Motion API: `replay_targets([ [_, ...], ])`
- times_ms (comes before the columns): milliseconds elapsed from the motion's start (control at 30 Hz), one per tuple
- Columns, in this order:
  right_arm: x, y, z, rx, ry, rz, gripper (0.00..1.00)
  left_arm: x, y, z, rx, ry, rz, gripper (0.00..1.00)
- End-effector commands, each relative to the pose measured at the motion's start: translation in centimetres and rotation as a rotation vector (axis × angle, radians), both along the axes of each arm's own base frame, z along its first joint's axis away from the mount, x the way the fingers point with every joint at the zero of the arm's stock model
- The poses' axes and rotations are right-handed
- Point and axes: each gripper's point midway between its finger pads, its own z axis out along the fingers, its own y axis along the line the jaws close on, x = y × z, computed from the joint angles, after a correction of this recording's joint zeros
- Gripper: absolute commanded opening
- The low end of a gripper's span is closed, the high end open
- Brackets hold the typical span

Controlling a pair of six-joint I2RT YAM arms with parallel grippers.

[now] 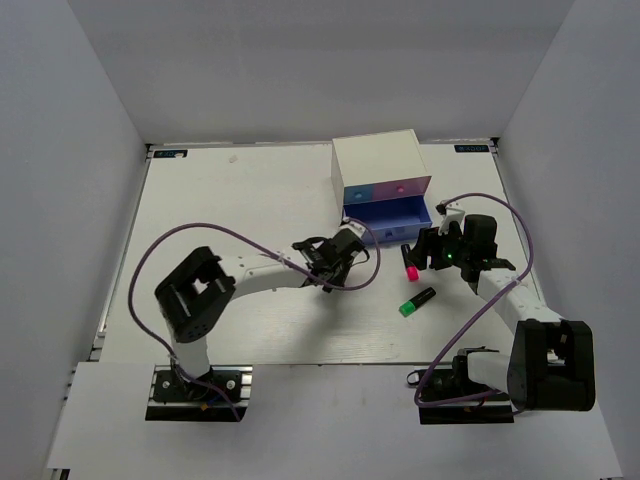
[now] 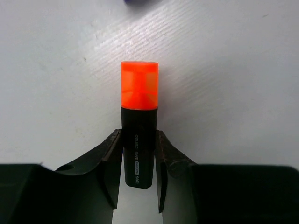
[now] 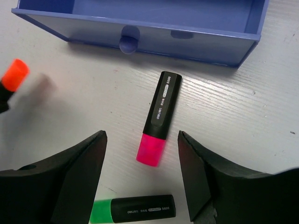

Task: Sort the stationery into containers
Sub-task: Grab a piece of stationery with the left arm, then place the stationery into the container

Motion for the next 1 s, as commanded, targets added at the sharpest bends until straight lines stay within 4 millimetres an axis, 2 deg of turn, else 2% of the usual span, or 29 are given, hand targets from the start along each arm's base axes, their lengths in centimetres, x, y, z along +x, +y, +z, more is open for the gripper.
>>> replay_targets([
  [0,0.1,0.3,0.6,0.010,-0.028,0.030,0.68,1.3,-1.7,8.3,-0.161,-0.217,-0.136,0.16],
  [67,-0.1,0.4,0.4,0.014,-0.025,0.038,0.67,2.1,-2.0,12.1,-0.242,-0.322,-0.181,0.14],
  [133,-0.2,0.6,0.4,0.023,-0.023,0.047,0.65,2.3,-1.3,13.1,-0.201,-0.415,-0.293,0.14],
  [167,-0.2,0.6,0.5,0.024,-0.027,0.050,0.65,2.5,-2.2,14.8,-0.243,-0.492,-0.350,0.14],
  [200,-0.2,0.7,0.5,0.024,-0.029,0.053,0.64,2.2,-1.9,15.5,-0.248,-0.539,-0.393,0.13],
  [233,-0.3,0.7,0.6,0.026,-0.030,0.057,0.64,2.4,-2.6,17.2,-0.266,-0.627,-0.448,0.09],
  [300,-0.2,0.7,0.7,0.022,-0.035,0.059,0.64,3.4,-2.9,18.5,-0.261,-0.682,-0.454,0.07],
  [333,-0.1,0.7,0.8,0.024,-0.038,0.059,0.64,4.5,-3.2,17.7,-0.226,-0.680,-0.461,0.07],
  [367,-0.2,0.8,0.8,0.024,-0.038,0.063,0.62,4.7,-3.9,17.2,-0.214,-0.670,-0.491,0.06],
  [400,-0.2,0.7,0.8,0.024,-0.036,0.063,0.62,5.6,-4.6,18.2,-0.216,-0.692,-0.498,0.06],
  [433,-0.2,0.7,1.0,0.022,-0.042,0.065,0.62,6.0,-5.3,18.3,-0.217,-0.702,-0.511,0.06],
  [467,-0.2,0.7,1.0,0.023,-0.042,0.064,0.62,7.0,-5.9,17.2,-0.205,-0.700,-0.517,0.06],
  [500,-0.1,0.7,1.2,0.020,-0.048,0.067,0.62,7.5,-6.9,18.2,-0.228,-0.720,-0.523,0.06],
  [533,-0.1,0.8,1.3,0.022,-0.054,0.067,0.62,8.4,-6.9,18.0,-0.214,-0.724,-0.517,0.06],
  [567,-0.1,0.6,1.2,0.020,-0.053,0.061,0.62,9.0,-7.7,19.1,-0.231,-0.748,-0.512,0.06],
  [600,-0.1,0.7,1.3,0.023,-0.052,0.060,0.62,9.3,-8.5,17.8,-0.218,-0.731,-0.535,0.06],
  [633,0.0,0.7,1.5,0.023,-0.058,0.058,0.62,10.0,-8.5,17.5,-0.213,-0.729,-0.527,0.06],
  [667,0.0,0.7,1.5,0.022,-0.059,0.057,0.62,10.7,-8.7,18.1,-0.214,-0.744,-0.529,0.07],
  [700,0.0,0.6,1.4,0.023,-0.057,0.053,0.62,11.1,-9.1,17.1,-0.197,-0.734,-0.538,0.07],
  [767,-0.2,0.6,1.2,0.019,-0.053,0.052,0.66,12.2,-9.1,17.2,-0.193,-0.742,-0.534,0.09],
  [833,-0.3,0.5,1.0,0.009,-0.055,0.054,0.67,12.8,-9.3,16.4,-0.188,-0.725,-0.541,0.10],
  [867,-0.2,0.3,1.0,0.007,-0.056,0.049,0.67,13.0,-10.0,16.0,-0.188,-0.723,-0.560,0.11],
  [900,-0.3,0.3,0.8,0.007,-0.049,0.048,0.69,13.4,-9.8,15.4,-0.179,-0.705,-0.561,0.13],
  [967,-0.4,0.4,0.7,-0.001,-0.052,0.058,0.71,13.5,-10.1,14.6,-0.172,-0.684,-0.573,0.26],
])
